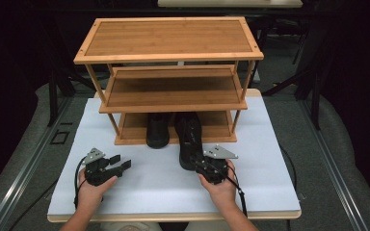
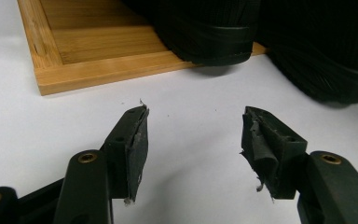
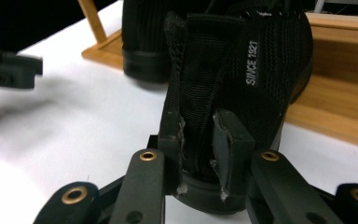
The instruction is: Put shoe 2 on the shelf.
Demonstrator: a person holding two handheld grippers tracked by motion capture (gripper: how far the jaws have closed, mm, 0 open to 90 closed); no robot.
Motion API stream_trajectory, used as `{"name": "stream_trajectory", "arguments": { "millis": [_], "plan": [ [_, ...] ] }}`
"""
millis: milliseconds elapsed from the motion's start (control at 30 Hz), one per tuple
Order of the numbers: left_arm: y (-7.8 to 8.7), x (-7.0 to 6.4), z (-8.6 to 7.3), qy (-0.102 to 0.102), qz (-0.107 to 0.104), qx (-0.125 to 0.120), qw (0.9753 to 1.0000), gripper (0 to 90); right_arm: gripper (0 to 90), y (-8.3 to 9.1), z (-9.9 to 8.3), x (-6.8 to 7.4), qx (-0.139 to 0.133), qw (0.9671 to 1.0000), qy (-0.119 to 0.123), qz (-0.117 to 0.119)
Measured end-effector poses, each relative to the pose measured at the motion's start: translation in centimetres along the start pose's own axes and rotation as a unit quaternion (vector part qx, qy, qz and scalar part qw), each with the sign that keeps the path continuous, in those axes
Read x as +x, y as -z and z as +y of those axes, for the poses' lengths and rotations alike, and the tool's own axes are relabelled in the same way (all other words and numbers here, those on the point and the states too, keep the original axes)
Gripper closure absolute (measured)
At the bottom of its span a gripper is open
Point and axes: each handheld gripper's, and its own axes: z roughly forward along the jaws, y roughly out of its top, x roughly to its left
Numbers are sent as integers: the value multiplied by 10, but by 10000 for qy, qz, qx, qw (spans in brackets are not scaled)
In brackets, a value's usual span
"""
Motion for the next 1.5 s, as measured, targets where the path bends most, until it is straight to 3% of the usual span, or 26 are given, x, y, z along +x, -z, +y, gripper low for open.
{"name": "stream_trajectory", "arguments": {
  "millis": [67, 100, 133, 167, 233, 367, 433, 500, 633, 933, 1000, 1067, 1200, 1367, 1500],
  "plan": [
    [0, 0, 0, 5, -2, -3, 10000, 415, 752, -3, 3, -1, -14, 10000, -37, 45],
    [-1, 0, 0, 5, -4, -3, 10000, 415, 755, -6, 6, -3, -34, 9999, -54, -91],
    [-1, 0, 0, -1, -2, 0, 10000, 415, 756, -8, 9, -5, -48, 9999, -80, -64],
    [-2, 0, 0, 1, 3, -3, 10000, 415, 759, -14, 16, -9, 41, 9999, -20, 108],
    [-4, -1, 0, -28, -9, 22, 10000, 415, 774, -18, 22, -10, 104, 9998, 136, -38],
    [-7, -3, 0, -63, -24, 65, 10000, 415, 775, -24, 30, -15, 155, 9994, 246, 172],
    [-10, -5, 1, -107, -13, 106, 9999, 415, 776, -28, 33, -19, 177, 9993, 293, -141],
    [-13, -6, 2, -149, -52, 111, 9998, 415, 777, -35, 38, -26, 198, 9996, 212, 75],
    [-17, -8, 5, -201, -22, 96, 9997, 415, 775, -49, 48, -33, 282, 9990, 292, 172],
    [-30, -13, 20, -369, 118, -22, 9992, 417, 772, -71, 56, -36, 201, 9994, 274, -37],
    [-32, -13, 22, -373, 117, -78, 9992, 417, 771, -73, 56, -37, 180, 9995, 254, -49],
    [-38, -14, 27, -455, 195, -77, 9987, 418, 716, -70, 54, -39, 207, 9998, 7, 5],
    [-46, -16, 32, -522, 263, -149, 9982, 422, 677, -64, 50, -38, 52, 9999, -9, -93],
    [-54, -12, 32, -500, 408, -288, 9975, 508, 712, -51, 43, -41, -39, 9999, 30, -127],
    [-60, -6, 33, -415, 560, -473, 9964, 548, 723, -47, 38, -46, -131, 9993, -6, -348]
  ]
}}
